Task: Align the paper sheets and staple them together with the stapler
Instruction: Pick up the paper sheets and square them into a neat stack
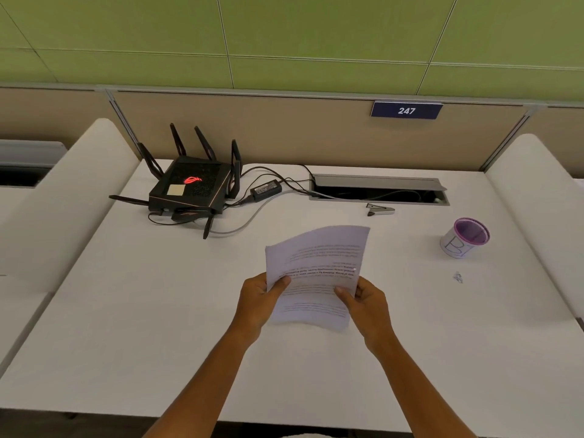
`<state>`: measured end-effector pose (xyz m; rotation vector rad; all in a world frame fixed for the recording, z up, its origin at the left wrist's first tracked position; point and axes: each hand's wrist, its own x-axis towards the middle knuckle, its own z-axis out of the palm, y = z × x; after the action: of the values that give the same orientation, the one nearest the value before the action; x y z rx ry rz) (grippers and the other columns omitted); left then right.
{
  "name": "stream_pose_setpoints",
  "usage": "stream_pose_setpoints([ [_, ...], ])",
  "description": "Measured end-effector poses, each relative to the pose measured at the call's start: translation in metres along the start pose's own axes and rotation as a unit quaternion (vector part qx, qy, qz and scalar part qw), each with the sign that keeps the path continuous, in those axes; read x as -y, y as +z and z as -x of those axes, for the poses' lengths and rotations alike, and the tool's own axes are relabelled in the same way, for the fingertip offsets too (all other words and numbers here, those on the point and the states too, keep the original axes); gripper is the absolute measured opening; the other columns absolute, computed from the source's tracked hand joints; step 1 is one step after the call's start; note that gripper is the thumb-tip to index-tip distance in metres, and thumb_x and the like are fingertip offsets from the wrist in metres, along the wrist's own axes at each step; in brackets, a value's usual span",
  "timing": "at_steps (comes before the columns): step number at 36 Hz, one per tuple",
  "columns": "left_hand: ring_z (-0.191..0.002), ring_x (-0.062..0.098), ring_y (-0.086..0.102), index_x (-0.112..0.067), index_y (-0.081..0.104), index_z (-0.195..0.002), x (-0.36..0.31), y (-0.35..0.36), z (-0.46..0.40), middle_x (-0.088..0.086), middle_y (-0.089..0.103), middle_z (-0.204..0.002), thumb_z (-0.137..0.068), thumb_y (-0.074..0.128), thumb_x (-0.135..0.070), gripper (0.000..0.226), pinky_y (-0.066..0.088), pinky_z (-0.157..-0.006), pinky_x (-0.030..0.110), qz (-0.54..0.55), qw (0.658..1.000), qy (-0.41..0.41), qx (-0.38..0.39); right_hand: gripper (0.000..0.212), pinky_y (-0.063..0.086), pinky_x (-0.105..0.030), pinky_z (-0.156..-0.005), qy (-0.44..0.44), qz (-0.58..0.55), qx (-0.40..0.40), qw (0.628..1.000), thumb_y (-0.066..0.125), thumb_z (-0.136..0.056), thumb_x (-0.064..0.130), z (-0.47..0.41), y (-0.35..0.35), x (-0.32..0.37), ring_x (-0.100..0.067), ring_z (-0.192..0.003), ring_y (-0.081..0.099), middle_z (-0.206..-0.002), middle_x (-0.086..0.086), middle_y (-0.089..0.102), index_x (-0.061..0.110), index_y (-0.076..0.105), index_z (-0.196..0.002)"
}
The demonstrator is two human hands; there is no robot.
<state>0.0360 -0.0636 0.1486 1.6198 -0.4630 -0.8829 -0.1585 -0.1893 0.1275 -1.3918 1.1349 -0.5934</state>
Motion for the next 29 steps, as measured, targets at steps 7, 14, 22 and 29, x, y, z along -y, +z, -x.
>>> stream_pose_setpoints([
  [7,-0.114,0.021,0.075,-0.025,0.078,-0.118,-0.005,-0.013,0.005,-0.003,0.082,-0.117,-0.101,0.069,-0.027,0.019,0.062,-0.095,0.037,0.173,0.982,-0.027,-0.070,0.033,0.061,-0.051,-0.094,0.056,-0.118,0.069,0.989,0.080,-0.088,0.011,0.006,-0.018,-0.003,-0.030,-0.104,0.076,-0.111,-0.009,0.080,0.011,0.074,-0.121],
  [14,-0.132,0.024,0.067,-0.030,0.065,-0.140,-0.001,-0.006,0.013,0.000,0.072,-0.141,-0.107,0.059,-0.022,0.035,0.049,-0.114,0.049,0.347,0.935,-0.055,-0.054,0.034,0.058,-0.054,-0.098,0.083,-0.215,0.080,0.970,0.074,-0.092,0.007,0.014,-0.001,0.000,-0.035,-0.113,0.073,-0.121,-0.015,0.076,0.006,0.071,-0.126],
  [22,-0.124,0.025,0.072,-0.022,0.063,-0.142,0.011,-0.007,0.011,0.007,0.073,-0.137,-0.101,0.065,-0.012,0.042,0.062,-0.100,0.042,0.381,0.918,-0.074,-0.081,0.024,0.064,-0.049,-0.086,0.064,-0.147,0.012,0.987,0.076,-0.092,0.009,0.006,0.008,0.016,-0.025,-0.099,0.078,-0.109,-0.003,0.081,0.012,0.076,-0.116],
  [29,-0.116,0.020,0.075,-0.028,0.069,-0.129,0.011,-0.063,0.002,-0.004,0.080,-0.123,-0.098,0.072,-0.014,0.034,0.064,-0.094,0.040,0.200,0.971,-0.042,-0.122,0.015,0.064,-0.039,-0.080,0.018,-0.057,0.000,0.998,0.075,-0.093,0.009,-0.016,-0.028,0.028,-0.024,-0.093,0.079,-0.101,0.000,0.082,0.014,0.079,-0.106],
])
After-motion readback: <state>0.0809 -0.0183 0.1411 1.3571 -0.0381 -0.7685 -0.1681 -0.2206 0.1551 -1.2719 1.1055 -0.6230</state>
